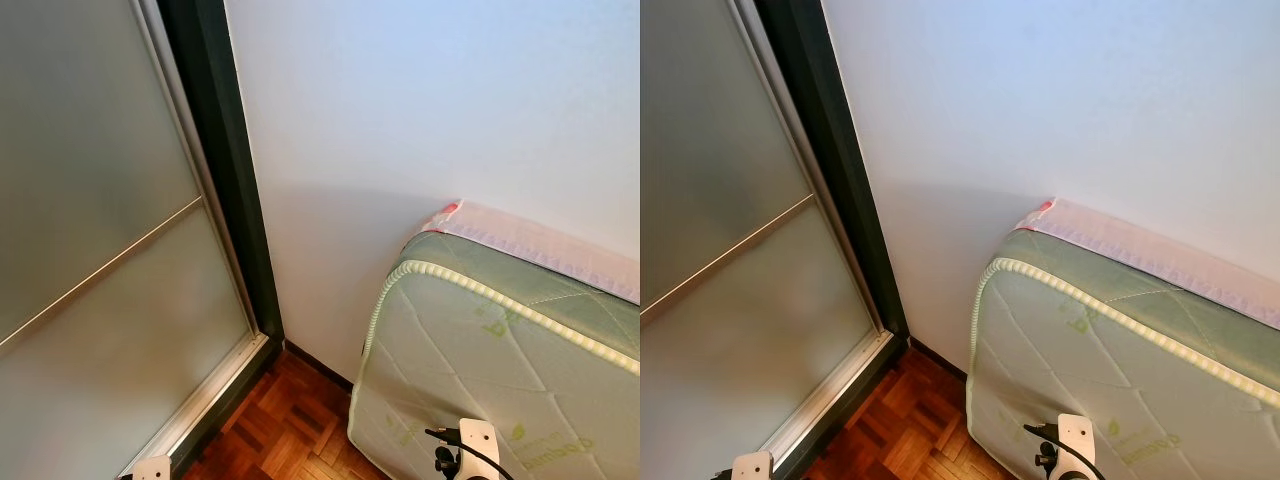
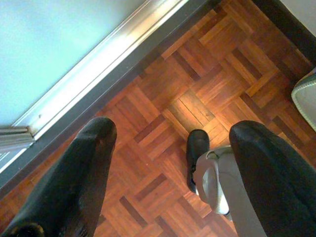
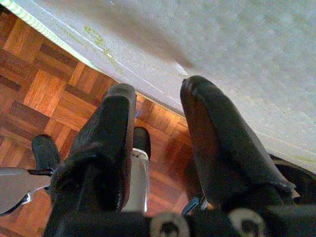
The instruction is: Clean up the room
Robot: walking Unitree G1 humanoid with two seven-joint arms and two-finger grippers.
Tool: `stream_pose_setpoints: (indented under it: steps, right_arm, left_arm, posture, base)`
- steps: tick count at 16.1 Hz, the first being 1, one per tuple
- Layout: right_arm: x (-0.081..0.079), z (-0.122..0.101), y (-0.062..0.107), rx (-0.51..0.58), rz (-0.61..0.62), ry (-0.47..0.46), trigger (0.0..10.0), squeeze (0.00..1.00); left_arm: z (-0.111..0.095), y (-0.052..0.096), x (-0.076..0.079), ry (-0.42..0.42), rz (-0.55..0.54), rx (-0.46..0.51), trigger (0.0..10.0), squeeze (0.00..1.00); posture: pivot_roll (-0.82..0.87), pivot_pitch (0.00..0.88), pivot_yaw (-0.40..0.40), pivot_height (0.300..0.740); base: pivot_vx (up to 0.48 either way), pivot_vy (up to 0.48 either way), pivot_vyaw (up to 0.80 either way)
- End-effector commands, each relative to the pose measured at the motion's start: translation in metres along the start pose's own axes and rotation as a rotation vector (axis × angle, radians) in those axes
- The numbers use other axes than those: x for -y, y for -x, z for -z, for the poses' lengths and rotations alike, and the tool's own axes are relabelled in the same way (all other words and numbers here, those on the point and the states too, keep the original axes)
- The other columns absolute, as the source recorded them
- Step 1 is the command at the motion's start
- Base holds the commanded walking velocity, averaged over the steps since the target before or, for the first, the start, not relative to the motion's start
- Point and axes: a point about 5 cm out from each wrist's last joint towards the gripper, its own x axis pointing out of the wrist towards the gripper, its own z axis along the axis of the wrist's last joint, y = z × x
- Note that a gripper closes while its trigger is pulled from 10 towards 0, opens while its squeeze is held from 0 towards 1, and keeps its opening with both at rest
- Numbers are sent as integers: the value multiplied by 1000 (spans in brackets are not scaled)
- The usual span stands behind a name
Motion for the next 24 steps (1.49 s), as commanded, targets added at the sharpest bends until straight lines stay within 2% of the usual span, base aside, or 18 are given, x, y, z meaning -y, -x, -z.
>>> stream_pose_setpoints:
  steps: [1,16,17,18,24]
  right_arm:
    - [28,-25,-4,-2,-42,-176,10000,0]
    - [28,-25,-4,-2,-42,-176,10000,0]
    - [28,-22,-4,-15,-55,-172,10000,0]
    - [27,-21,-4,-22,-60,-167,10000,0]
    - [27,-22,-4,-32,-81,-165,10000,0]
  left_arm:
    - [-74,-27,32,-63,98,9,10000,0]
    - [-74,-27,32,-63,98,9,10000,0]
    - [-53,-22,23,-69,77,-33,10000,0]
    - [-43,-20,19,-66,70,-49,10000,0]
    - [-40,-20,23,-67,73,-68,10000,0]
  posture:
    - [-85,0,31,740]
    - [-85,0,31,740]
    - [-88,0,37,740]
    - [-88,0,37,740]
    - [-88,0,37,740]
  base:
    - [0,0,0]
    - [0,0,0]
    - [0,0,0]
    - [0,0,0]
    - [0,0,0]
